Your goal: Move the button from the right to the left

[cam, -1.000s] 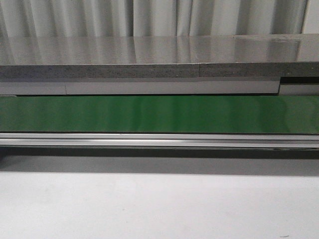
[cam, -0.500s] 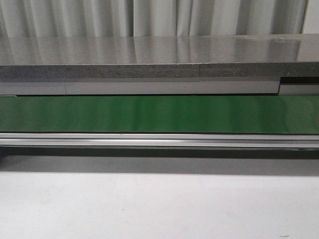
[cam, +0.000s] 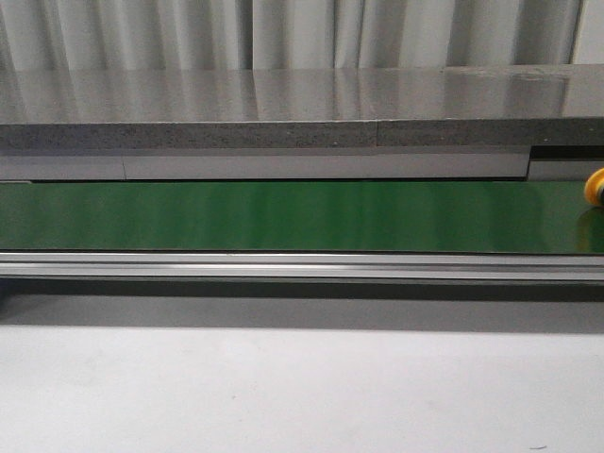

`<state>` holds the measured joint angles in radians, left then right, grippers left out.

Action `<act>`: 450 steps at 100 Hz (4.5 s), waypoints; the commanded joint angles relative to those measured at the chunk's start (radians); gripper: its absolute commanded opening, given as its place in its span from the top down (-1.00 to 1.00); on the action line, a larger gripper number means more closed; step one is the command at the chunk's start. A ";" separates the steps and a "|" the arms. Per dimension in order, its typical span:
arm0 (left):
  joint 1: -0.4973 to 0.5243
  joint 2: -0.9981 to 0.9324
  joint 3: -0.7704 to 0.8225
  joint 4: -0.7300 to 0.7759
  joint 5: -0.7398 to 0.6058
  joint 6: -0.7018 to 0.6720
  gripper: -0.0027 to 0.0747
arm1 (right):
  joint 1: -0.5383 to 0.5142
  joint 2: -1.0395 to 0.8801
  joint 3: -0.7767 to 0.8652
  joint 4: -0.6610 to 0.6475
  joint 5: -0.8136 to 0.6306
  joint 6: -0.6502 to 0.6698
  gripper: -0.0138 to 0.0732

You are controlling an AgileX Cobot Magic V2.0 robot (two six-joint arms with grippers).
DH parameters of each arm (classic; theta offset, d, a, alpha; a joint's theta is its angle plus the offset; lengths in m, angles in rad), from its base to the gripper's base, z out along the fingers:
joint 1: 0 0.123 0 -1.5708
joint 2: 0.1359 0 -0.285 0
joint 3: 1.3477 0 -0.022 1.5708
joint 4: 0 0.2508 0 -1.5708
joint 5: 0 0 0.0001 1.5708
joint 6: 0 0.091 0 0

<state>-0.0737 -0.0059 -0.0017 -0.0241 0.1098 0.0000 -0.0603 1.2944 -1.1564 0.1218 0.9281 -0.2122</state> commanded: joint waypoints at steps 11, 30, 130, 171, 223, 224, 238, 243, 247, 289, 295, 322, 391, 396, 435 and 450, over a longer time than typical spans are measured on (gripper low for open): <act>0.002 -0.031 0.045 -0.006 -0.074 0.000 0.98 | 0.024 -0.111 0.068 -0.032 -0.123 0.060 0.85; 0.002 -0.031 0.045 -0.006 -0.074 0.000 0.98 | 0.024 -0.222 0.196 -0.141 -0.217 0.173 0.84; 0.002 -0.031 0.045 -0.006 -0.074 0.000 0.98 | 0.024 -0.965 0.916 -0.122 -0.845 0.205 0.84; 0.002 -0.031 0.045 -0.006 -0.074 0.000 0.98 | 0.024 -1.170 1.035 -0.122 -0.880 0.205 0.84; 0.002 -0.031 0.045 -0.006 -0.074 0.000 0.98 | 0.024 -1.179 1.032 -0.122 -0.897 0.205 0.84; 0.002 -0.031 0.045 -0.006 -0.074 0.000 0.98 | 0.024 -1.179 1.032 -0.122 -0.897 0.205 0.84; 0.002 -0.031 0.045 -0.006 -0.074 0.000 0.98 | 0.024 -1.179 1.032 -0.122 -0.897 0.205 0.84; 0.002 -0.031 0.045 -0.006 -0.074 0.000 0.98 | 0.024 -1.179 1.032 -0.122 -0.897 0.205 0.84; 0.002 -0.031 0.045 0.002 -0.074 0.000 0.98 | 0.024 -1.179 1.032 -0.122 -0.897 0.205 0.84; 0.002 -0.031 0.045 0.009 -0.313 0.000 0.98 | 0.024 -1.178 1.032 -0.122 -0.895 0.205 0.84; 0.002 -0.031 0.042 0.009 -0.343 0.000 0.98 | 0.024 -1.178 1.032 -0.122 -0.895 0.205 0.84; 0.002 0.066 -0.162 0.000 -0.090 0.000 0.98 | 0.024 -1.178 1.032 -0.122 -0.894 0.205 0.84; 0.002 0.846 -0.799 -0.053 0.417 0.000 0.15 | 0.024 -1.178 1.032 -0.122 -0.894 0.205 0.84; 0.002 0.880 -0.816 -0.055 0.410 0.000 -0.20 | 0.024 -1.178 1.032 -0.122 -0.894 0.205 0.84; -0.009 1.123 -0.920 -0.097 0.348 0.000 -0.72 | 0.024 -1.178 1.032 -0.122 -0.894 0.205 0.84; -0.043 1.209 -1.007 -0.108 0.386 0.000 -0.67 | 0.024 -1.178 1.032 -0.122 -0.894 0.205 0.84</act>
<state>-0.0942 1.1820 -0.9285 -0.1086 0.5328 0.0000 -0.0355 0.1050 -0.0976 0.0000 0.1151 0.0000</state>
